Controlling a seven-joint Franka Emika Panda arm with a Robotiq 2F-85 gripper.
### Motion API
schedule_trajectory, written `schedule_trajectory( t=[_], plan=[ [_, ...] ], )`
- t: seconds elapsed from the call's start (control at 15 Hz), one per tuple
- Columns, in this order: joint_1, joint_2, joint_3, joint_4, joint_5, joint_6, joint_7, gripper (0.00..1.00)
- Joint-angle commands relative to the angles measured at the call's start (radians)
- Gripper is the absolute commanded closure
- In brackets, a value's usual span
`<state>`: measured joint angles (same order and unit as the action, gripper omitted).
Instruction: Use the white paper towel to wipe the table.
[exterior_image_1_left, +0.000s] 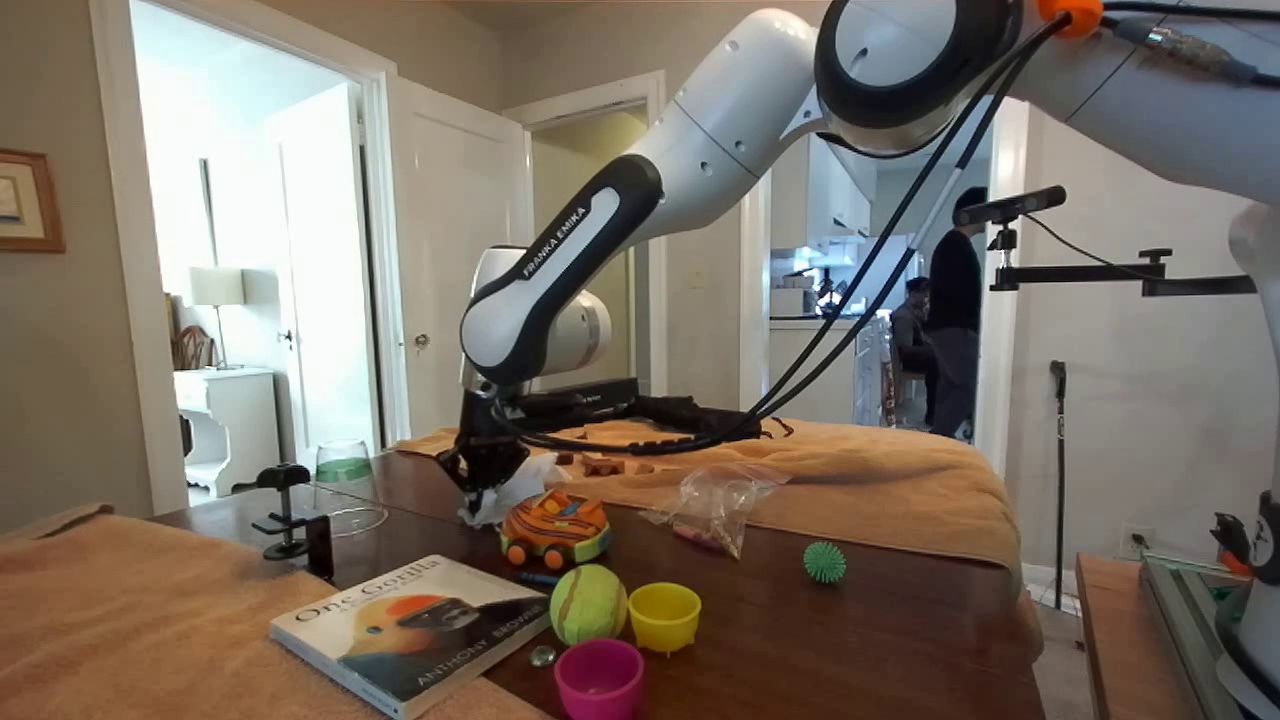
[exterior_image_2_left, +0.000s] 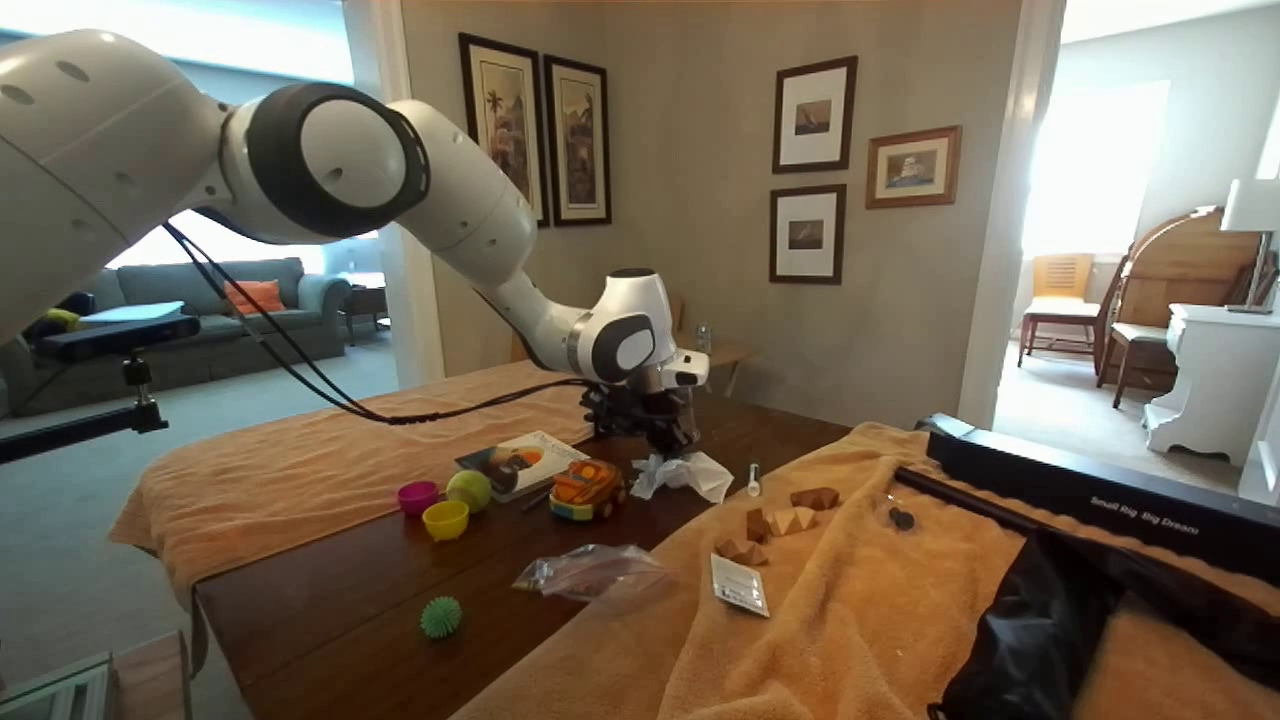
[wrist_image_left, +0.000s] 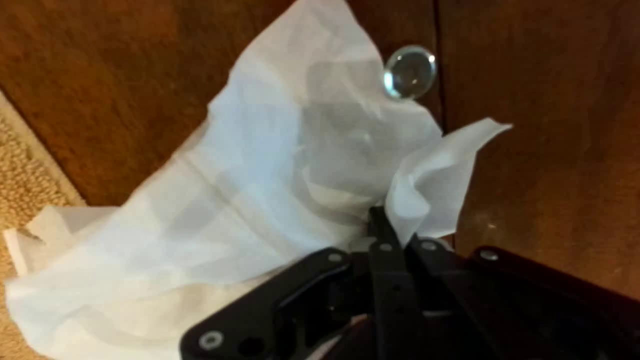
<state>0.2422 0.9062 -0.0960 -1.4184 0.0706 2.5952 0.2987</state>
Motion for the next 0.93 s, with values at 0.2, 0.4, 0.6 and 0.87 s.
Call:
schedule_trajectory(
  t=[0.2,0.4,0.6,0.87],
  plan=[
    [-0.02,-0.004,-0.002,-0.018,-0.011,-0.008,0.053,1.0],
    [-0.046,-0.014,-0.02,-0.026,-0.004,0.001,0.077,1.0],
    [-0.063,-0.003,-0.041,-0.015,-0.006,-0.002,0.109,1.0],
    [-0.064,0.024,-0.028,0.011,-0.008,-0.011,0.109,1.0]
  ],
)
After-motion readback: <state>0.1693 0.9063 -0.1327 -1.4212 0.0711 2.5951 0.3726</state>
